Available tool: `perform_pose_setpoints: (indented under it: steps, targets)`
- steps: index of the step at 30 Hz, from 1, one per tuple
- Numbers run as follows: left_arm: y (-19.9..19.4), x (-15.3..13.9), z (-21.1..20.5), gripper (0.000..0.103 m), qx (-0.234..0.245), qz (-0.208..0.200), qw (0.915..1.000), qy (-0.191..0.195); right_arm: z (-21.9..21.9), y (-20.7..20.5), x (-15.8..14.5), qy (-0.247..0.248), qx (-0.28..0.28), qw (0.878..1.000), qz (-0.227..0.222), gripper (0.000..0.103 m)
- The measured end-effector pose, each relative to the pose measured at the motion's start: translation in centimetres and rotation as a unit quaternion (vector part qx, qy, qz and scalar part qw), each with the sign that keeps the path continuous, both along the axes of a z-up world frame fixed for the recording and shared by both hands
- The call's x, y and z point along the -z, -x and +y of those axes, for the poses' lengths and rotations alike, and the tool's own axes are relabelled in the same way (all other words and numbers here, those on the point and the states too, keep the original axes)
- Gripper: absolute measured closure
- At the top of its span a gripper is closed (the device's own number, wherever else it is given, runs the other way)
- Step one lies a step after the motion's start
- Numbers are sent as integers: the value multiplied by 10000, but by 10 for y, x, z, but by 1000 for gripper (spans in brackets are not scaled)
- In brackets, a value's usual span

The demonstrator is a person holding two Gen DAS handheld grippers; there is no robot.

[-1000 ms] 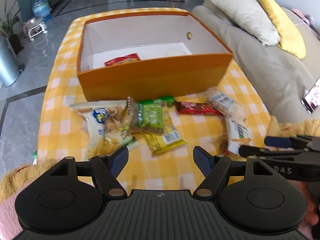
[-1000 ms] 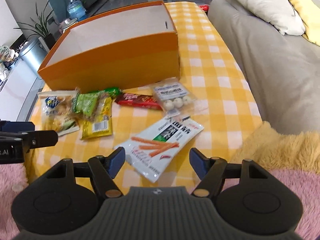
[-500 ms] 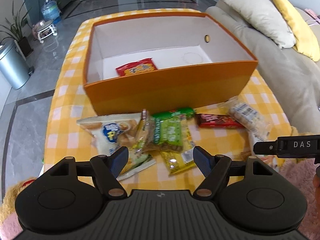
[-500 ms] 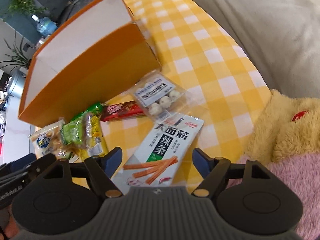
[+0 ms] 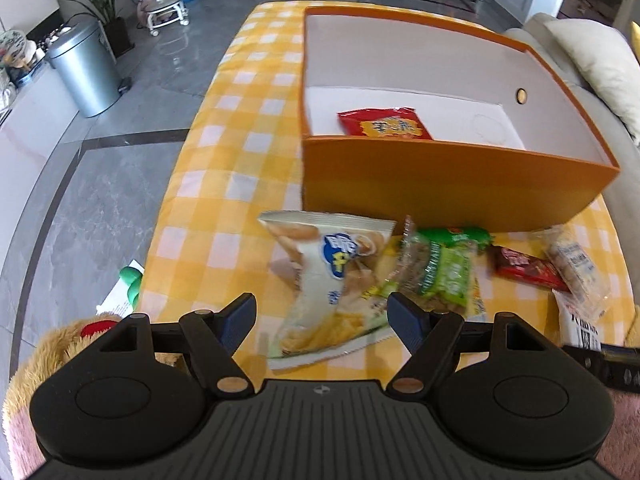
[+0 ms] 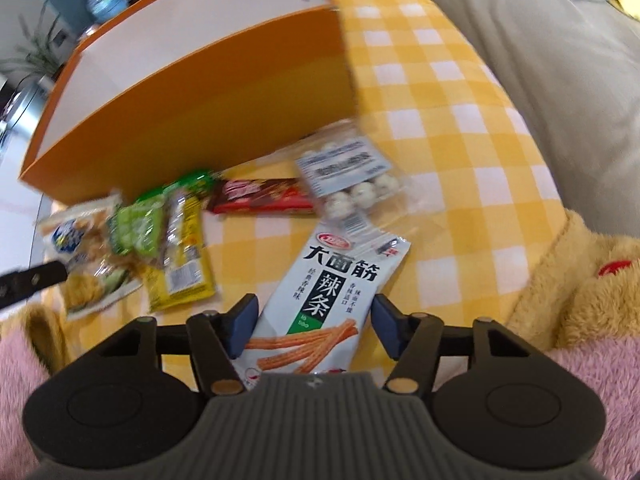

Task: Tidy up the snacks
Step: 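Grasp the white cracker bag with the left tool while the right tool grasps the spicy strip packet, then lift both packets over the orange box with both tools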

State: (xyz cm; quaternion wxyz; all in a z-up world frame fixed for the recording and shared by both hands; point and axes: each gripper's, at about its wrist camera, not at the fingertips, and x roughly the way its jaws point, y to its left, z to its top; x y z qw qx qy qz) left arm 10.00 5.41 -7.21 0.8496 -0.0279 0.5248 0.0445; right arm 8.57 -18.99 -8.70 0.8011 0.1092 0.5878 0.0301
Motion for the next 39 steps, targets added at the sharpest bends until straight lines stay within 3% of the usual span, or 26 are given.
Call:
perform_pose_setpoints:
  steps: [5,8,16,21,24,32,39]
  targets:
    - [-7,5,5,15,39,43,10000,18,22,5,-15,-240,-647,9972,-297,47]
    - [-11,12,8,23,-12,113,9998,132,34,5,-21,-539,-1000,9917,-606,47]
    - [-22,27,9,33,-105,104,9993,341,54,-14,-8,-322,-1336,9858,-962,47]
    - [-25,35,8,70,-128,151,9990,400,61,-23,7,-141,-1488,9844,-933,47]
    - [-24,34,10,75,-122,112,9988,455,65,-25,13,-99,-1526,9841,-900,47]
    - [-12,11,15,79,-220,-6,9983,532,69,-23,16,-47,-1683,9807,-993,47]
    - [5,-20,16,79,-187,-241,9978,584,68,-9,-2,-67,-1783,9779,-1094,48]
